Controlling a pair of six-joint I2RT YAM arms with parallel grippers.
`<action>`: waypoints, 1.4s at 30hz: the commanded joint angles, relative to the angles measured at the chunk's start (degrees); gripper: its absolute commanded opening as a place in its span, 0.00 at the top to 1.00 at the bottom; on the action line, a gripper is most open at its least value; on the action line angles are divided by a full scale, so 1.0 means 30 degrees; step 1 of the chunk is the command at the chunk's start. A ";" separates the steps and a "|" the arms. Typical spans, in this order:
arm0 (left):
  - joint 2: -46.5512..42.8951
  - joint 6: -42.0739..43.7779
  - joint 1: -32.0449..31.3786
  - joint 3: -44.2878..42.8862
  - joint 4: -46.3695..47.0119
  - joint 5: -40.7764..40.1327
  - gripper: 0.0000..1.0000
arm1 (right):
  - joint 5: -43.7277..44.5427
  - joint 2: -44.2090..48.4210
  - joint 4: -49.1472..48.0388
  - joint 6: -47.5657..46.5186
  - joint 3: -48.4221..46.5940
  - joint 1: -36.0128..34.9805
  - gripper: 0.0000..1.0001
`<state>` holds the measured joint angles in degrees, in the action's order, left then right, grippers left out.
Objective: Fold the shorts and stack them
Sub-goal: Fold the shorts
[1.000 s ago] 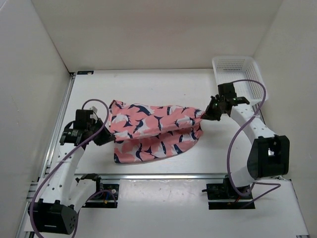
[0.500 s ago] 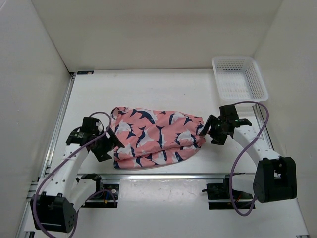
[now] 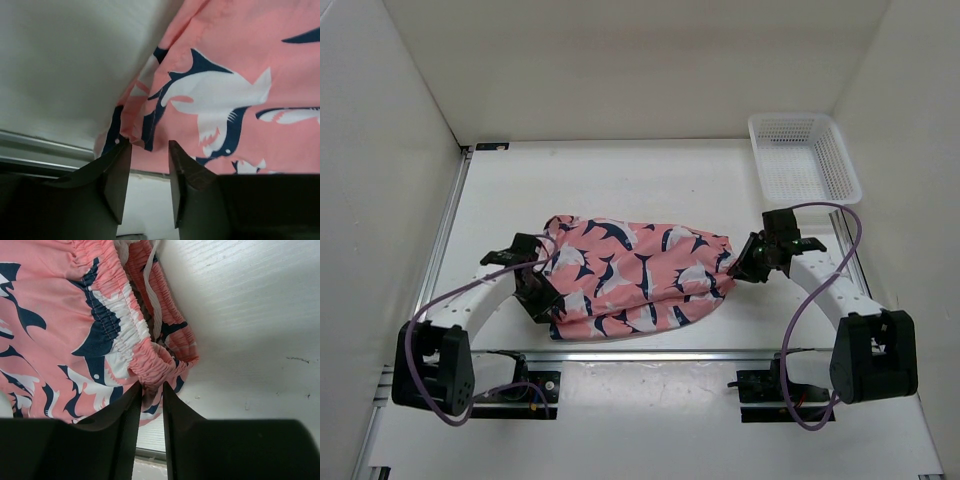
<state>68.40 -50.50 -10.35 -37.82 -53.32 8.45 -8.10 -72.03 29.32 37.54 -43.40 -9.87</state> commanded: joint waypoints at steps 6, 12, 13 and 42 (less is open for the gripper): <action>0.1135 -0.0132 -0.0095 -0.0718 0.1221 -0.1351 0.90 | -0.0318 -0.0305 -0.0487 -0.0062 -0.0913 -0.0050 0.82; 0.1340 0.0689 -0.0095 -0.4898 -0.0183 -0.3107 0.90 | -0.0521 -0.1534 -0.0487 -0.0267 -0.3313 -0.0050 1.00; 0.1340 0.0894 -0.0095 -0.5521 -0.0505 -0.3312 0.90 | -0.0523 -0.1537 -0.0284 -0.0267 -0.3724 -0.0050 1.00; -0.3527 0.0074 -0.1384 -0.2152 -0.3057 0.0000 0.14 | 0.0211 0.0572 0.1359 -0.0999 0.0315 0.0182 0.14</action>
<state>55.44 -52.25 -14.28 -39.86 -65.34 10.76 -8.01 -70.26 34.44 35.35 -40.60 -9.85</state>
